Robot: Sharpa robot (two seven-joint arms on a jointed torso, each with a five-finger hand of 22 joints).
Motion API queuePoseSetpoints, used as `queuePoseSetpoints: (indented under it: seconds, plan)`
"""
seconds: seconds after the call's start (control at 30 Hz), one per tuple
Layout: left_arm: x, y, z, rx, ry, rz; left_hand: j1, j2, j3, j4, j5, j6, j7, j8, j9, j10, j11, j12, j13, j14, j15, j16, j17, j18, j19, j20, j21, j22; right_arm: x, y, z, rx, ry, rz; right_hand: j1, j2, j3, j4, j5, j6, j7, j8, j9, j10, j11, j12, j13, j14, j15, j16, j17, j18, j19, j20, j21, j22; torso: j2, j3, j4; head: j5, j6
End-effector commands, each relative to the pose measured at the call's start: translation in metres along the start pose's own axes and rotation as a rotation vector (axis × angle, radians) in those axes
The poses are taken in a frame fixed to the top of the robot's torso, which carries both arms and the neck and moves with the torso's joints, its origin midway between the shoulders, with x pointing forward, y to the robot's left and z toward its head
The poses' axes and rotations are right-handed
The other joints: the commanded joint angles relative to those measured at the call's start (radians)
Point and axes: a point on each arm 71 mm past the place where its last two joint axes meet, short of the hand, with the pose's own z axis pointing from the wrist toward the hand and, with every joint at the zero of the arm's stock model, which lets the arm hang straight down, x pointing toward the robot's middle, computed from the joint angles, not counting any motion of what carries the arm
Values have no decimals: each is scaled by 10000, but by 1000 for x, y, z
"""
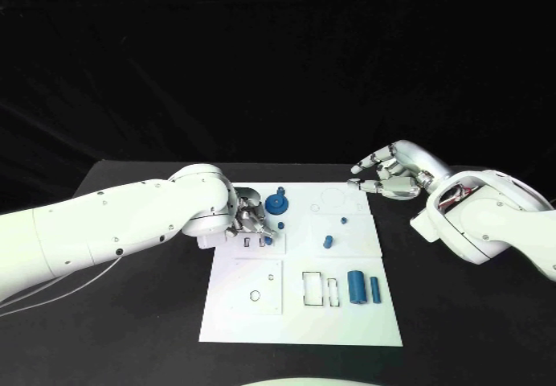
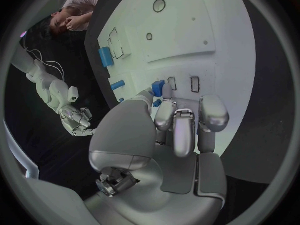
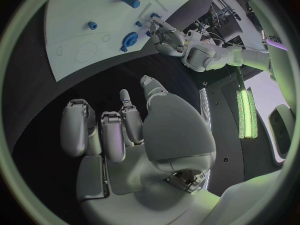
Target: Assemble the parts on the task board
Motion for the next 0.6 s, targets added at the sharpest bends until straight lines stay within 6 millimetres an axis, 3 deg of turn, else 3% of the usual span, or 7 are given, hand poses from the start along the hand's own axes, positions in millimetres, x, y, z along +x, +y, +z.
queuePoseSetpoints:
  seconds: [0.03, 0.13, 0.17, 0.2, 0.3, 0.4, 0.6]
  plan:
    - [3, 0, 0, 45, 246, -589, 744, 34, 913, -230, 48, -87, -5, 102, 161, -50, -44, -113, -42, 662, -82, -15, 1214, -159, -46, -43, 58, 35, 1, 0, 0, -24, 90, -104, 30, 59, -38, 6, 35, 48, -43, 54, 12, -63, -22, -43, 646, 737, -65, -38, 1483, 148, -54, -37, -33, 497, 2, 6, 1, -1, -14]
    - [3, 0, 0, 101, 339, -891, 1033, -242, 1923, -359, 59, -137, 58, 219, 362, -46, -19, -163, -57, 662, -76, -17, 1220, -163, -59, -46, 81, 63, 1, 0, 1, -17, 92, -108, 30, 59, -38, 6, 35, 48, -43, 54, 12, -63, -22, -43, 646, 737, -65, -38, 1483, 148, -54, -37, -33, 497, -1, 3, 2, -2, -21]
    - [4, 0, -1, 126, 385, -1008, 1025, -438, 2475, -362, 43, -155, 121, 297, 487, -29, -11, -183, -66, 662, -57, -18, 1223, -164, -68, -40, 94, 78, 1, 0, 1, -15, 94, -110, 30, 59, -38, 6, 35, 48, -43, 54, 12, -63, -22, -43, 646, 737, -65, -38, 1483, 148, -54, -37, -33, 497, -2, 0, 3, -3, -22]
    - [4, 0, -1, 150, 431, -1120, 810, -916, 3583, -373, 4, -214, 104, 471, 783, 23, -9, -210, -81, 663, -8, -22, 1226, -157, -89, -15, 119, 102, 1, 0, 1, -13, 96, -112, 30, 59, -38, 6, 35, 48, -43, 54, 12, -63, -22, -43, 646, 737, -65, -38, 1483, 148, -54, -37, -33, 497, -2, 0, 3, -3, -22]
    - [5, 2, -3, 197, 603, -1512, 505, -1193, 4437, -475, -18, -259, 74, 640, 1079, 72, -19, -216, -78, 666, -7, -22, 1235, -161, -101, 1, 144, 129, 1, 0, 1, 0, 111, -118, 33, 63, -37, 7, 41, 48, -44, 56, 13, -65, -23, -47, 642, 734, -66, -44, 1472, 152, -62, -38, -49, 485, 3, 0, 2, -7, -24]
    - [5, 5, -6, 190, 706, -1774, 232, -1343, 4942, -616, -40, -306, 48, 754, 1311, 92, -2, -237, -89, 667, -16, -26, 1236, -162, -106, 2, 163, 153, 1, -1, 1, 18, 121, -125, 36, 65, -37, 7, 46, 48, -45, 57, 13, -67, -23, -49, 640, 732, -66, -48, 1464, 154, -68, -38, -58, 478, 5, 0, 6, -23, -22]
    - [5, 13, -12, 113, 659, -2083, 7, -1419, 5238, -738, -56, -334, 46, 831, 1491, 106, -12, -254, -98, 669, -23, -26, 1242, -163, -111, 0, 175, 168, 0, -2, 1, 60, 122, -119, 35, 66, -38, 8, 47, 48, -45, 58, 13, -69, -23, -52, 637, 731, -67, -52, 1457, 155, -70, -38, -63, 475, -3, 8, 26, -11, -8]
